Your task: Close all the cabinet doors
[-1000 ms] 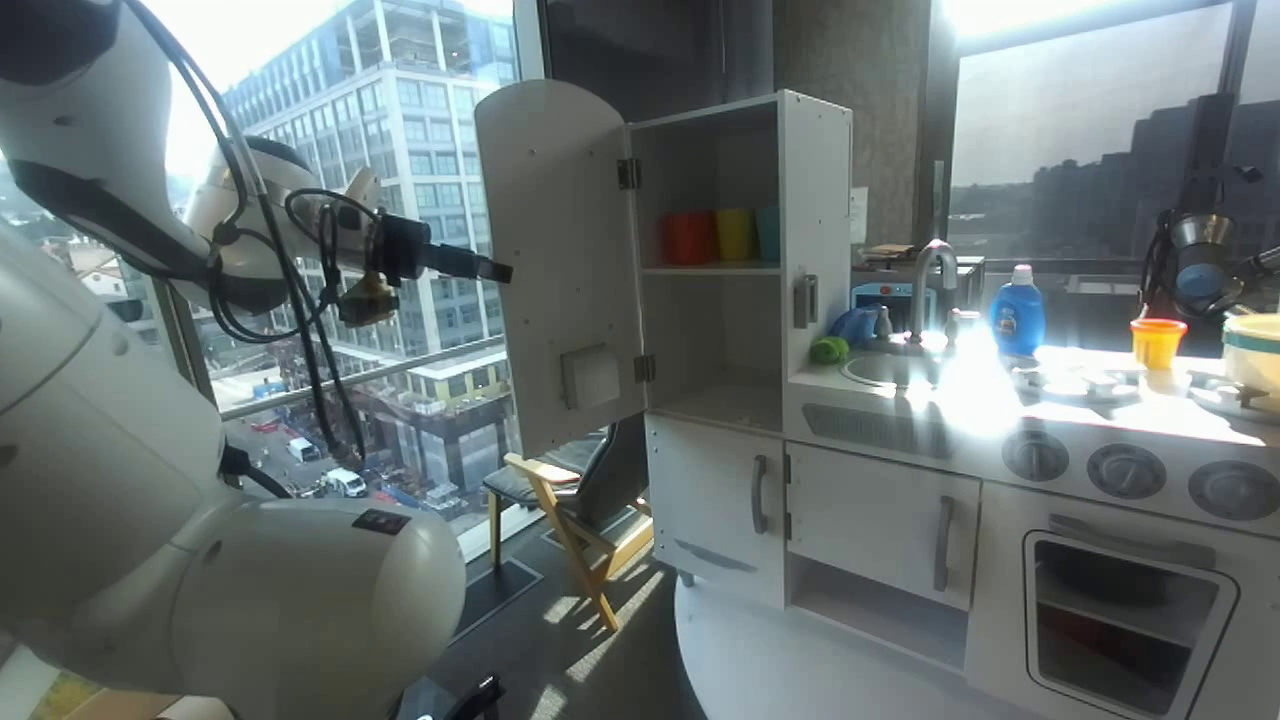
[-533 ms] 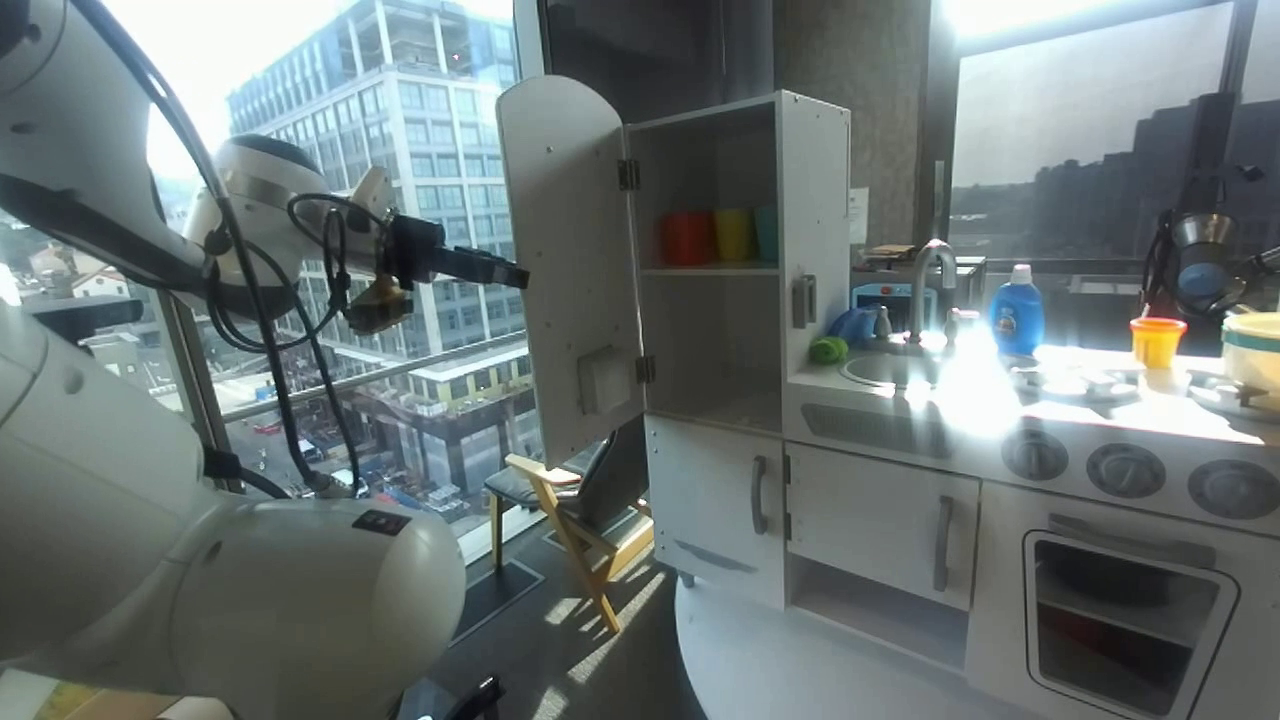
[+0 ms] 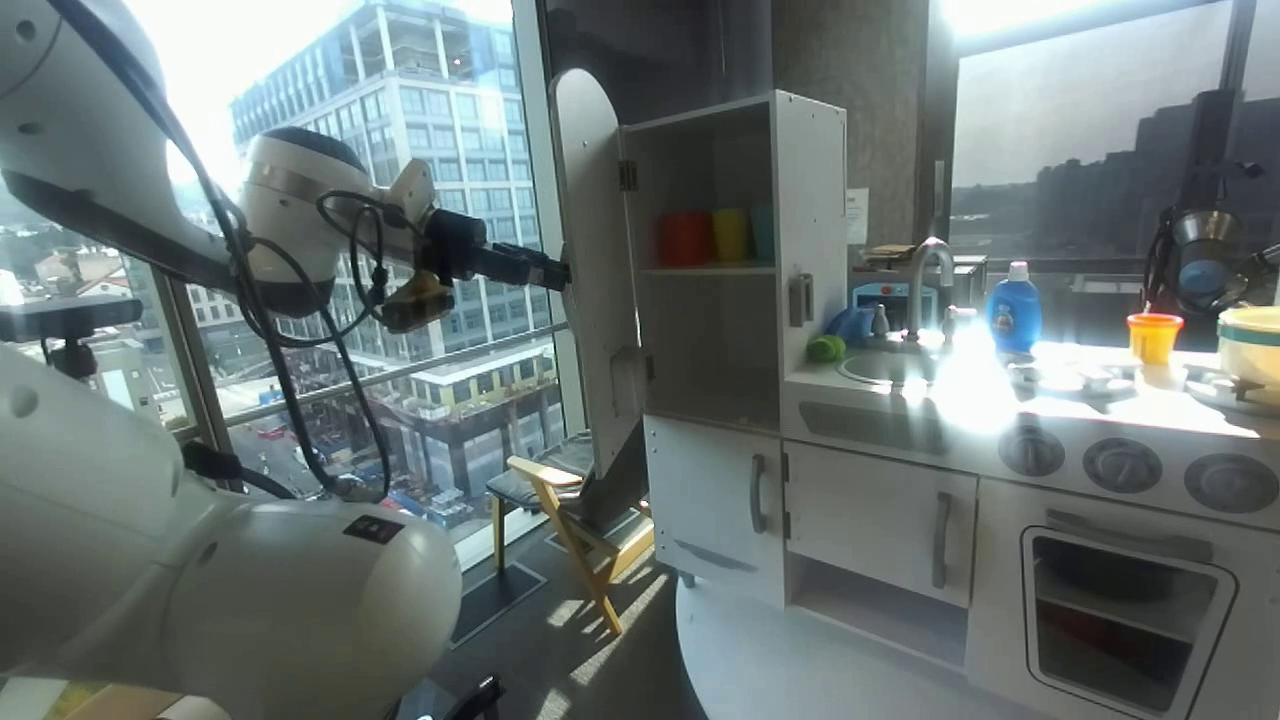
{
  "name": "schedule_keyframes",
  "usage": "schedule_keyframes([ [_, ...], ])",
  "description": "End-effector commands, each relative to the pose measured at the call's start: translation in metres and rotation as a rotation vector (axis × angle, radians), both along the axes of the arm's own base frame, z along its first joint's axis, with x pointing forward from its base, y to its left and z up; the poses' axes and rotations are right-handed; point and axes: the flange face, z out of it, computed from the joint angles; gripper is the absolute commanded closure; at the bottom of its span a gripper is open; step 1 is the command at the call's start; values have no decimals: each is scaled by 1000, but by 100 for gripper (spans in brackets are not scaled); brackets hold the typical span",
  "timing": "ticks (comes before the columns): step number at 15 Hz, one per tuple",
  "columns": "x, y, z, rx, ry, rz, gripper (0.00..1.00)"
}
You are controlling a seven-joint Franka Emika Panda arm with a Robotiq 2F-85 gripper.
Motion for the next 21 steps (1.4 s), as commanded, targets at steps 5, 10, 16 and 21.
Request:
schedule_keyframes([
  [5,41,-38,-2,-1,-141,-60,0],
  [10,66,-52,-19,-34,-213,-67,0],
  [16,91,-51,-35,-51,-262,40,0],
  [21,124,-58,-42,-139,-253,19,0],
])
